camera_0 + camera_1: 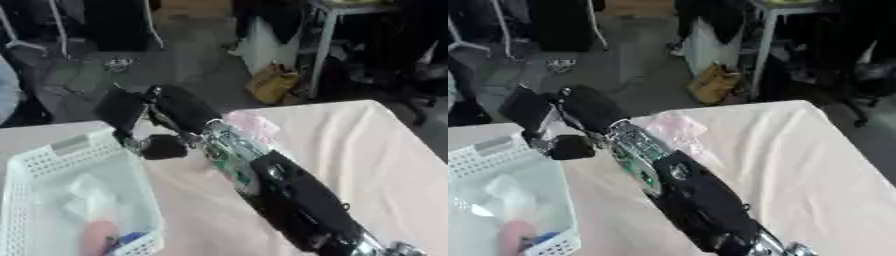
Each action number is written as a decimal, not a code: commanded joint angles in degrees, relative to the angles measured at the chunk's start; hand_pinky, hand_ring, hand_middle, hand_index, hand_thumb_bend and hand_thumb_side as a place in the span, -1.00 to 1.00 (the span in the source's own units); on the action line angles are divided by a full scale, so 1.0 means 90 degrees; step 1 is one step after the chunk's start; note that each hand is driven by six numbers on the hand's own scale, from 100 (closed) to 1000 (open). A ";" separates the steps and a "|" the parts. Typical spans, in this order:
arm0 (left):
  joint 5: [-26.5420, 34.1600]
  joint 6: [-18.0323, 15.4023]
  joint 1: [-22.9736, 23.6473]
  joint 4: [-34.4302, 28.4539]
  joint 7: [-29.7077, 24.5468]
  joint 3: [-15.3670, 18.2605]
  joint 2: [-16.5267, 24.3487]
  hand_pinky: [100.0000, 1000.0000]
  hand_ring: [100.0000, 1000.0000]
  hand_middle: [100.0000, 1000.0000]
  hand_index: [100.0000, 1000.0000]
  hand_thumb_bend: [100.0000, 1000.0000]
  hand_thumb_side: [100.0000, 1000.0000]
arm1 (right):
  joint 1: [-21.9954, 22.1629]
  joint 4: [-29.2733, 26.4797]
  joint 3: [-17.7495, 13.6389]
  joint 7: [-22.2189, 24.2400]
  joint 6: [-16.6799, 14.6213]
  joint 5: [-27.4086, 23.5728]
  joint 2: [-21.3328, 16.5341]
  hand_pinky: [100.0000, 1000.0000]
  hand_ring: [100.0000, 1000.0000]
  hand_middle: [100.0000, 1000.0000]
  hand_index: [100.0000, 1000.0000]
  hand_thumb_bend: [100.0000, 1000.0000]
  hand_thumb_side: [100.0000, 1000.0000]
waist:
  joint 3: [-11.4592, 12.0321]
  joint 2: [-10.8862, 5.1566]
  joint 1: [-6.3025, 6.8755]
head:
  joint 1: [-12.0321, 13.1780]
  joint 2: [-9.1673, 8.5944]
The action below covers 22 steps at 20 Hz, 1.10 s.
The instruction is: Pick up objects on the table and place them in the box.
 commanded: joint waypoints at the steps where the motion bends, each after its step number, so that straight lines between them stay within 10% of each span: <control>1: -0.0031 -0.0067 -0.0115 -0.0084 -0.0006 -0.0009 0.0021 0.63 0.83 0.56 0.63 -1.00 0.53 | -0.0123 -0.0313 0.0065 0.0218 0.0046 -0.0171 0.0058 0.69 0.51 -0.45 -0.11 -1.00 0.59 | 0.0040 -0.0247 -0.0090 | 0.0019 0.0056; 22: -0.0073 -0.0247 -0.0316 -0.0084 0.0025 -0.0024 0.0042 0.63 0.83 0.56 0.63 -1.00 0.53 | -0.0011 0.0871 0.0159 0.0336 -0.0849 0.0570 0.0611 0.72 0.51 -0.43 -0.12 -1.00 0.62 | 0.0307 -0.0052 -0.0267 | -0.0050 -0.0016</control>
